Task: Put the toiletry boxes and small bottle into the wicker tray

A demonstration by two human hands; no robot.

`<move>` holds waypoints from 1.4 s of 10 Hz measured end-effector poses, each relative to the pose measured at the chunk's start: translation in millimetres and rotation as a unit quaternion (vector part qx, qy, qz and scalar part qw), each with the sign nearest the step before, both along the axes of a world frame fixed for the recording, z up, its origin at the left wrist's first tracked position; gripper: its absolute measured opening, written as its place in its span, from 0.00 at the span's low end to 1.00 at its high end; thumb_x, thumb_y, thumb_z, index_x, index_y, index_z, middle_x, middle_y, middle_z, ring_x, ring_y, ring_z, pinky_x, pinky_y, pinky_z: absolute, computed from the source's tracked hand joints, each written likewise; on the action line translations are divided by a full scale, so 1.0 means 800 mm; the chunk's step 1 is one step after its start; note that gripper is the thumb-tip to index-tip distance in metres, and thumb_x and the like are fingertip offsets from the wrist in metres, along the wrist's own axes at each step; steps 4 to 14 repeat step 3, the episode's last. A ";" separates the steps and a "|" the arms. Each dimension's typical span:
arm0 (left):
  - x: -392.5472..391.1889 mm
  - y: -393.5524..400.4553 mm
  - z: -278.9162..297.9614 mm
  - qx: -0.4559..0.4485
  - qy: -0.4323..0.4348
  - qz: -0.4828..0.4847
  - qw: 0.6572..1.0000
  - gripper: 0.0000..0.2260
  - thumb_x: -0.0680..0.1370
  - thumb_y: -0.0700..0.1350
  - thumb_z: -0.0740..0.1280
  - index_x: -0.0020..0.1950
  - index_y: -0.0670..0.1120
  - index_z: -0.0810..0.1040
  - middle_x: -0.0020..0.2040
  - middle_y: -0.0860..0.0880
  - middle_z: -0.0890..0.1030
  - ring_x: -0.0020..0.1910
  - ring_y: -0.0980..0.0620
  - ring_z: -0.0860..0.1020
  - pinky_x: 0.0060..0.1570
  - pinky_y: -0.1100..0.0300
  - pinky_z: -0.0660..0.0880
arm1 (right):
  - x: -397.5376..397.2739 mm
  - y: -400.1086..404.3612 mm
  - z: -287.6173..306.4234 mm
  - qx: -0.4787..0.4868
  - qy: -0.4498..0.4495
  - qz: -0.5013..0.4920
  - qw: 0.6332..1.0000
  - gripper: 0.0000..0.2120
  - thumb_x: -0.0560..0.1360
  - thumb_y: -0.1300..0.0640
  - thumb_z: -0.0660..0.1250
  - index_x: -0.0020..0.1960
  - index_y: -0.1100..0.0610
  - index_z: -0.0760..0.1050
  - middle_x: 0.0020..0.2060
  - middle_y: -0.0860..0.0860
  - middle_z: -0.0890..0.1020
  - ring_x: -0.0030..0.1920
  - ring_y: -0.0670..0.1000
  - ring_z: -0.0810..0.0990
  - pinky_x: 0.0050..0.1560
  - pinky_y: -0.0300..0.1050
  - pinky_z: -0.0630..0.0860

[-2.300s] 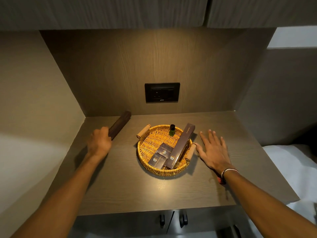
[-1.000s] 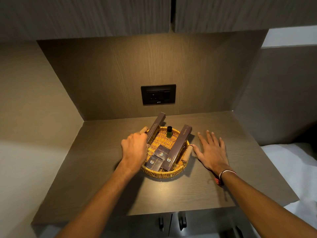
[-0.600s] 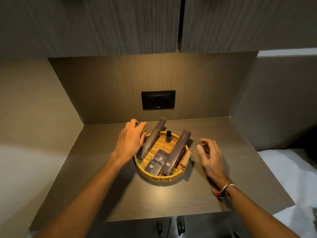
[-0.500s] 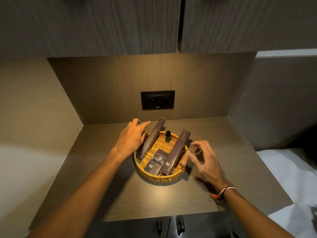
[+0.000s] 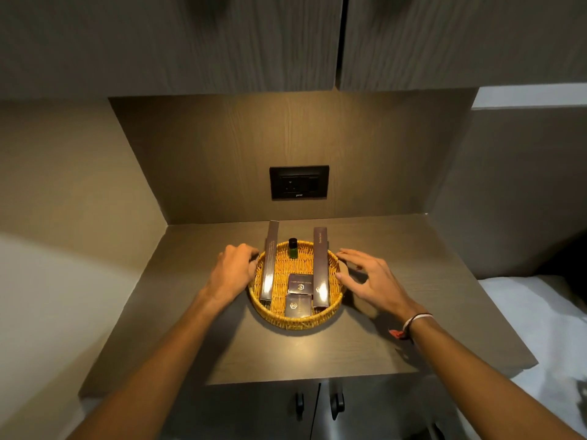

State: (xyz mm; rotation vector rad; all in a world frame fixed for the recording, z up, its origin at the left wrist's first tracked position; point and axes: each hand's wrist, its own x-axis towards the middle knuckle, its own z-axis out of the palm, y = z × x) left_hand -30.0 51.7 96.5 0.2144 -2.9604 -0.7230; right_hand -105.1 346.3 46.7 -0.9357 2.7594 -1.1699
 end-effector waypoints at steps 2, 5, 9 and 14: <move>0.031 0.004 -0.016 0.038 0.038 0.025 0.998 0.09 0.81 0.44 0.65 0.54 0.45 0.84 0.41 0.48 0.84 0.36 0.61 0.79 0.35 0.69 0.77 | 0.003 -0.006 0.013 0.006 -0.029 0.014 0.999 0.26 0.79 0.48 0.67 0.74 0.54 0.70 0.75 0.53 0.70 0.74 0.54 0.69 0.71 0.54 0.69; 0.037 0.007 -0.016 0.033 0.062 0.035 0.997 0.10 0.81 0.44 0.64 0.60 0.46 0.81 0.47 0.45 0.85 0.42 0.57 0.80 0.48 0.60 0.81 | 0.006 -0.014 0.020 0.037 -0.029 -0.003 0.999 0.29 0.78 0.44 0.66 0.76 0.53 0.66 0.77 0.54 0.66 0.76 0.56 0.65 0.73 0.57 0.65; 0.037 0.007 -0.016 0.033 0.062 0.035 0.997 0.10 0.81 0.44 0.64 0.60 0.46 0.81 0.47 0.45 0.85 0.42 0.57 0.80 0.48 0.60 0.81 | 0.006 -0.014 0.020 0.037 -0.029 -0.003 0.999 0.29 0.78 0.44 0.66 0.76 0.53 0.66 0.77 0.54 0.66 0.76 0.56 0.65 0.73 0.57 0.65; 0.037 0.007 -0.016 0.033 0.062 0.035 0.997 0.10 0.81 0.44 0.64 0.60 0.46 0.81 0.47 0.45 0.85 0.42 0.57 0.80 0.48 0.60 0.81 | 0.006 -0.014 0.020 0.037 -0.029 -0.003 0.999 0.29 0.78 0.44 0.66 0.76 0.53 0.66 0.77 0.54 0.66 0.76 0.56 0.65 0.73 0.57 0.65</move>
